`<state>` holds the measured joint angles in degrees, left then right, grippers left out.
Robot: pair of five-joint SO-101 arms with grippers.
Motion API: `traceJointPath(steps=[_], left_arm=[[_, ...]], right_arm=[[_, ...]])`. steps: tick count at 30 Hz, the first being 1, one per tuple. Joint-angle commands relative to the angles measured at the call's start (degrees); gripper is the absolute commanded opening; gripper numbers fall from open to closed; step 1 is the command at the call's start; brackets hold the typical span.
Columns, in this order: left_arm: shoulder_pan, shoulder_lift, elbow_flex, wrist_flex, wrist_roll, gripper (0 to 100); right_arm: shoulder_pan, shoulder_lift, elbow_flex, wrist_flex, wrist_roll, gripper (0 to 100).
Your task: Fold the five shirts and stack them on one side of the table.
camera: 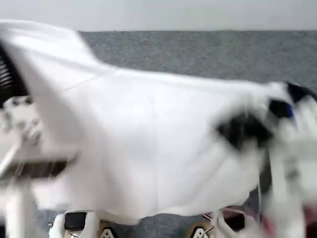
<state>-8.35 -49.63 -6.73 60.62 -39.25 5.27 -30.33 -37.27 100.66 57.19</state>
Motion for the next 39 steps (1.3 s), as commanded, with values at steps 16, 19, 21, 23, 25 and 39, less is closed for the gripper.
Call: traceJointPath(steps=[16,19,21,23,25,39], left_arm=[[2.37,29.63,35.74,-49.49,-5.27,1],[2.37,39.47,27.65,-51.34,-5.27,1],[2.37,45.80,20.97,-51.60,-5.27,1],[2.37,51.52,14.11,-51.52,-5.27,1],[2.37,56.26,8.31,-51.43,-5.27,1],[3.87,56.53,0.66,-28.92,-5.27,1]], right_arm=[[-5.23,38.20,19.43,-42.51,1.32,0.9],[-5.49,42.24,19.43,-51.91,5.01,0.9],[-5.58,44.18,19.43,-58.24,6.33,0.9],[-5.76,45.58,19.43,-63.78,7.47,0.9],[-6.29,46.64,19.43,-67.74,8.70,0.9],[-6.37,46.46,19.34,-60.26,9.85,0.9]])
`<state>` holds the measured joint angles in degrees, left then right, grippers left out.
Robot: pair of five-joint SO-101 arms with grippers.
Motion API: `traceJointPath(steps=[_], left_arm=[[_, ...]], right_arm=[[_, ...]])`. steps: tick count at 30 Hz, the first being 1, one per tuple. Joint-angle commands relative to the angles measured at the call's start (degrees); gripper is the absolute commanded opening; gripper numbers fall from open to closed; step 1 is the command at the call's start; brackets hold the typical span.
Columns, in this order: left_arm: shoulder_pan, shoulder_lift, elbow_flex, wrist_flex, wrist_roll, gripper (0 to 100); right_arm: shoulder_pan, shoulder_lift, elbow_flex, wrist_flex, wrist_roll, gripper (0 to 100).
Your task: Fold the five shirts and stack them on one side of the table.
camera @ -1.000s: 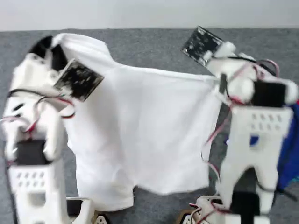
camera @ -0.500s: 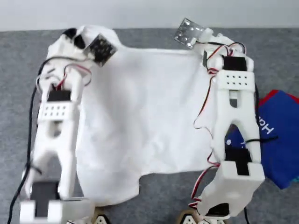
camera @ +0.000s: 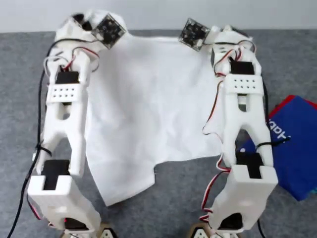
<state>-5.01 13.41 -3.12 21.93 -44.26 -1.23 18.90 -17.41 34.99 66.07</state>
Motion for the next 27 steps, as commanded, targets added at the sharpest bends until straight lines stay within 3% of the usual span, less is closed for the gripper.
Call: traceJointPath(steps=[1,11,15,19,27], left_arm=[[0.97,-8.09,-2.95,14.33,-0.26,1],[1.85,-21.98,-2.95,60.66,-0.35,1],[4.31,-22.59,-2.86,76.92,-4.40,1],[5.19,-24.53,2.33,78.59,-4.31,1],[11.87,-37.01,25.45,78.59,-4.40,1]], right_arm=[[0.13,-3.56,-0.53,8.22,0.97,0.9],[0.13,-11.82,-0.53,37.76,0.97,0.9],[0.22,-13.32,-0.44,45.58,0.97,0.9],[0.13,-13.67,-0.44,54.11,0.97,0.9],[1.71,-13.14,-0.18,66.51,0.97,0.9]])
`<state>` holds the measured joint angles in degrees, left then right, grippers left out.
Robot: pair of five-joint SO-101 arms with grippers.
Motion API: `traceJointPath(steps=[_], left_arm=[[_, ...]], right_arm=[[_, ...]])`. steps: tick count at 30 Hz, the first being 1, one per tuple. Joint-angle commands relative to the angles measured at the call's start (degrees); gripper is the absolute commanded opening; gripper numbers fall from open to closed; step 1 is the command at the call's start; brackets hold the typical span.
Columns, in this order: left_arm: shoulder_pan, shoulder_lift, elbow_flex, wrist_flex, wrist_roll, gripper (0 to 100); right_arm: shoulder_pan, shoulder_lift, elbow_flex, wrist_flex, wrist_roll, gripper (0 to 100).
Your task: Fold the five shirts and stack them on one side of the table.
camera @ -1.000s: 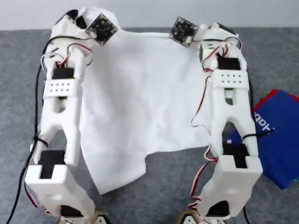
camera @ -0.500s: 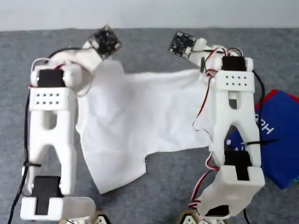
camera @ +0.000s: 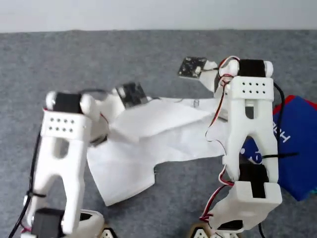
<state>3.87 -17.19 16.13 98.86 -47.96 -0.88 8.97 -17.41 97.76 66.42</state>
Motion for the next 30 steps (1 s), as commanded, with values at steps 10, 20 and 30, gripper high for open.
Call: traceJointPath(steps=[10,20,30], left_arm=[[7.65,-18.37,21.23,-0.53,-0.79,1],[7.91,-18.99,25.80,-0.53,-0.79,2],[8.18,-19.08,19.47,1.32,8.44,19]], right_arm=[[4.18,-3.82,6.68,5.05,3.16,0.9],[4.18,-7.69,10.11,5.05,3.25,2.9],[6.11,-14.20,11.60,4.88,-0.70,23.8]])
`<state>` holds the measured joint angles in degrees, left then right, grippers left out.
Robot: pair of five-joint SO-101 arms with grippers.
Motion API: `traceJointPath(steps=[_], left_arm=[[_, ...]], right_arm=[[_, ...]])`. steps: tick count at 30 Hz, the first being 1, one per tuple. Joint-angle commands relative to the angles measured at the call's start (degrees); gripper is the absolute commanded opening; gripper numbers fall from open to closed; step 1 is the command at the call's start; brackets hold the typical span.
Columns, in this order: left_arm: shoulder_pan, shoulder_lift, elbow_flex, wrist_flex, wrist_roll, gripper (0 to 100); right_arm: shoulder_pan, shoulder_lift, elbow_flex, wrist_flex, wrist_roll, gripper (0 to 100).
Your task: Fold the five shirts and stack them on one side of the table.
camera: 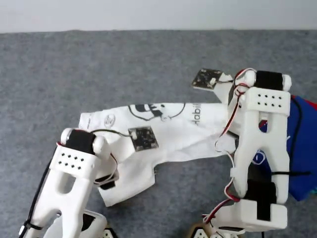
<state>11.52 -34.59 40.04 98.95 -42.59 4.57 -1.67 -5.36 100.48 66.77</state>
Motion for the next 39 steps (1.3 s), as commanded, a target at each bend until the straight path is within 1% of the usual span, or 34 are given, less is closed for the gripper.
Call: traceJointPath(steps=[1,7,9,11,12,16,18,21,23,26,29,32,36,39], left_arm=[[0.53,-1.67,-5.32,1.41,3.25,19],[-0.26,-1.67,-9.01,0.88,3.34,19],[-2.37,-1.67,-9.89,-1.67,3.52,19],[-5.45,-1.58,-9.80,-6.42,4.66,17],[-6.68,-1.14,-9.63,-9.23,6.24,15],[-10.11,-1.05,-7.16,-20.31,13.36,1],[-10.64,-1.05,-3.91,-24.26,17.14,2],[-10.64,-1.05,2.59,-31.12,20.84,1],[-10.64,-1.05,6.64,-36.04,22.68,1],[-10.64,-0.97,11.03,-40.70,23.47,1],[-10.64,-0.97,13.67,-42.11,23.21,1],[-11.60,-1.05,14.90,-41.58,23.21,1],[-14.95,-1.58,13.23,-38.68,23.12,1],[-17.32,-1.58,10.33,-34.99,23.12,1]], right_arm=[[0.66,-3.65,-0.44,2.15,-1.14,23.8],[0.48,-4.09,-0.44,2.15,-1.23,23.8],[0.57,-3.65,-0.44,1.71,-1.32,23.3],[0.13,-3.47,-0.18,-0.66,-2.20,19.1],[-0.75,-3.38,-0.18,-2.95,-3.87,15.8],[-3.21,-0.31,-0.18,-13.32,-13.89,0.2],[-4.26,2.59,-0.18,-15.87,-17.93,2.5],[-6.02,8.04,-0.44,-19.91,-21.71,0.8],[-6.20,12.26,-0.44,-24.13,-22.95,0.9],[-5.49,19.21,-0.62,-31.60,-23.03,0.9],[-4.44,25.80,-3.08,-36.18,-22.95,0.9],[-3.65,32.48,-9.41,-37.14,-22.95,0.9],[-2.68,42.24,-21.63,-36.88,-22.95,0.9],[-2.07,49.10,-31.91,-36.79,-22.95,0.9]])
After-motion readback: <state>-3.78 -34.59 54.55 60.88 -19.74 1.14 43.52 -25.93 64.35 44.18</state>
